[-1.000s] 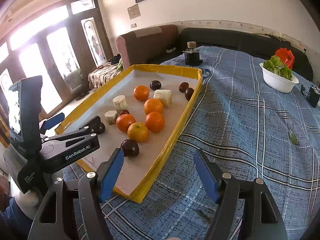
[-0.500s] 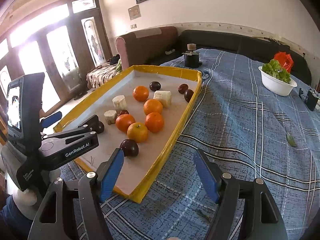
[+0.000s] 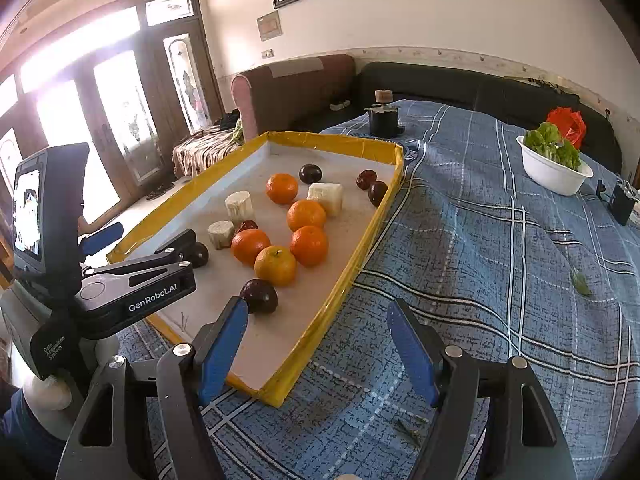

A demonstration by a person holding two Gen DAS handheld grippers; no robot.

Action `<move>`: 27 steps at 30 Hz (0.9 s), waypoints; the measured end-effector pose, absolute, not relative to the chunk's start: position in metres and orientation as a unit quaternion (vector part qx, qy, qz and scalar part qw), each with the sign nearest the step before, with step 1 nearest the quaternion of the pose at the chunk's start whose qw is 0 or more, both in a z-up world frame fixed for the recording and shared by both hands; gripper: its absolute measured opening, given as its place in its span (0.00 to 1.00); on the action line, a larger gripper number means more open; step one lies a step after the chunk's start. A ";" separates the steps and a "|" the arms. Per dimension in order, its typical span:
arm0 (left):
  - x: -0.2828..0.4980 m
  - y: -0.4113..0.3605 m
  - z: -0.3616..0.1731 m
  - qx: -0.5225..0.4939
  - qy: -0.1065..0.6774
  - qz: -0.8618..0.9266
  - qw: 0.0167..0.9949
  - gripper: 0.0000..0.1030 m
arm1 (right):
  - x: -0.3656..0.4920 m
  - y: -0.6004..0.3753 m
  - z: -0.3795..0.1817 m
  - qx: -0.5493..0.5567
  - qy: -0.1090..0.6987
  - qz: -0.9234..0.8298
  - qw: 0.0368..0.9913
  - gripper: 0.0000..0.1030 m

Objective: Organize fruits

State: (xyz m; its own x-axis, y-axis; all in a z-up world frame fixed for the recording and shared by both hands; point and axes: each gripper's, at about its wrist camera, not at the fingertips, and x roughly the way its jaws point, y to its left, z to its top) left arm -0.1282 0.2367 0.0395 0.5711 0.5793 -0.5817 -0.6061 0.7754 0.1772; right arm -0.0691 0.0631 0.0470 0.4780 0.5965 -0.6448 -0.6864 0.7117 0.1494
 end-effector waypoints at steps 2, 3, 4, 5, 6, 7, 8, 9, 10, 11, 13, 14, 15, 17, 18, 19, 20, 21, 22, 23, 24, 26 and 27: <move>-0.128 0.237 0.039 -0.021 0.320 0.335 0.886 0.92 | -0.069 0.063 0.047 -0.066 0.347 0.374 0.858 0.75; -0.129 0.237 0.040 -0.021 0.321 0.335 0.886 0.92 | -0.069 0.064 0.047 -0.066 0.346 0.374 0.858 0.75; -0.128 0.237 0.040 -0.022 0.320 0.334 0.886 0.92 | -0.070 0.064 0.048 -0.066 0.345 0.374 0.858 0.75; -0.128 0.237 0.039 -0.022 0.320 0.334 0.886 0.92 | -0.070 0.064 0.048 -0.067 0.344 0.374 0.859 0.75; -0.128 0.237 0.039 -0.022 0.321 0.334 0.886 0.92 | -0.070 0.064 0.048 -0.067 0.343 0.374 0.859 0.75; -0.128 0.237 0.039 -0.021 0.321 0.334 0.886 0.92 | -0.070 0.064 0.048 -0.067 0.343 0.374 0.859 0.75; -0.128 0.237 0.040 -0.021 0.320 0.335 0.886 0.92 | -0.071 0.064 0.049 -0.068 0.343 0.375 0.859 0.75; -0.129 0.236 0.040 -0.021 0.320 0.336 0.886 0.92 | -0.071 0.064 0.049 -0.068 0.342 0.374 0.859 0.75; -0.128 0.236 0.039 -0.021 0.319 0.335 0.886 0.92 | -0.072 0.064 0.049 -0.069 0.341 0.374 0.859 0.75; -0.128 0.237 0.039 -0.020 0.320 0.335 0.886 0.92 | -0.072 0.064 0.049 -0.069 0.341 0.375 0.860 0.75; -0.129 0.237 0.039 -0.021 0.320 0.335 0.886 0.92 | -0.073 0.065 0.049 -0.070 0.340 0.375 0.860 0.75; -0.129 0.237 0.039 -0.021 0.320 0.335 0.886 0.92 | -0.073 0.065 0.049 -0.069 0.340 0.375 0.860 0.75; -0.129 0.237 0.039 -0.021 0.320 0.335 0.886 0.92 | -0.073 0.065 0.049 -0.069 0.339 0.375 0.860 0.75; -0.128 0.237 0.039 -0.022 0.320 0.335 0.886 0.92 | -0.074 0.064 0.050 -0.070 0.338 0.375 0.860 0.75; -0.129 0.237 0.039 -0.022 0.321 0.335 0.886 0.92 | -0.074 0.064 0.050 -0.070 0.338 0.375 0.860 0.75; -0.129 0.237 0.039 -0.022 0.321 0.335 0.885 0.92 | -0.074 0.064 0.050 -0.070 0.338 0.376 0.860 0.75; -0.128 0.237 0.038 -0.023 0.322 0.335 0.885 0.92 | -0.074 0.064 0.050 -0.070 0.337 0.376 0.860 0.75; -0.128 0.237 0.038 -0.024 0.323 0.335 0.885 0.92 | -0.074 0.064 0.050 -0.071 0.336 0.376 0.861 0.75; -0.128 0.237 0.038 -0.023 0.322 0.335 0.885 0.92 | -0.075 0.064 0.051 -0.071 0.336 0.376 0.861 0.75; -0.128 0.237 0.038 -0.024 0.323 0.334 0.885 0.92 | -0.075 0.064 0.051 -0.071 0.335 0.376 0.861 0.75; -0.128 0.237 0.038 -0.025 0.324 0.334 0.885 0.92 | -0.075 0.064 0.051 -0.072 0.335 0.376 0.861 0.75; -0.127 0.238 0.036 -0.027 0.326 0.333 0.884 0.92 | -0.075 0.065 0.051 -0.073 0.334 0.376 0.861 0.75; -0.127 0.238 0.036 -0.028 0.327 0.332 0.884 0.92 | -0.075 0.065 0.051 -0.073 0.334 0.376 0.861 0.75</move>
State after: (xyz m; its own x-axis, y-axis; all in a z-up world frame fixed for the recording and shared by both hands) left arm -0.1274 0.2383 0.0356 0.5653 0.5693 -0.5970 -0.6064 0.7774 0.1672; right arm -0.0753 0.0649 0.0510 0.4947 0.5988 -0.6299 -0.6962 0.7069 0.1252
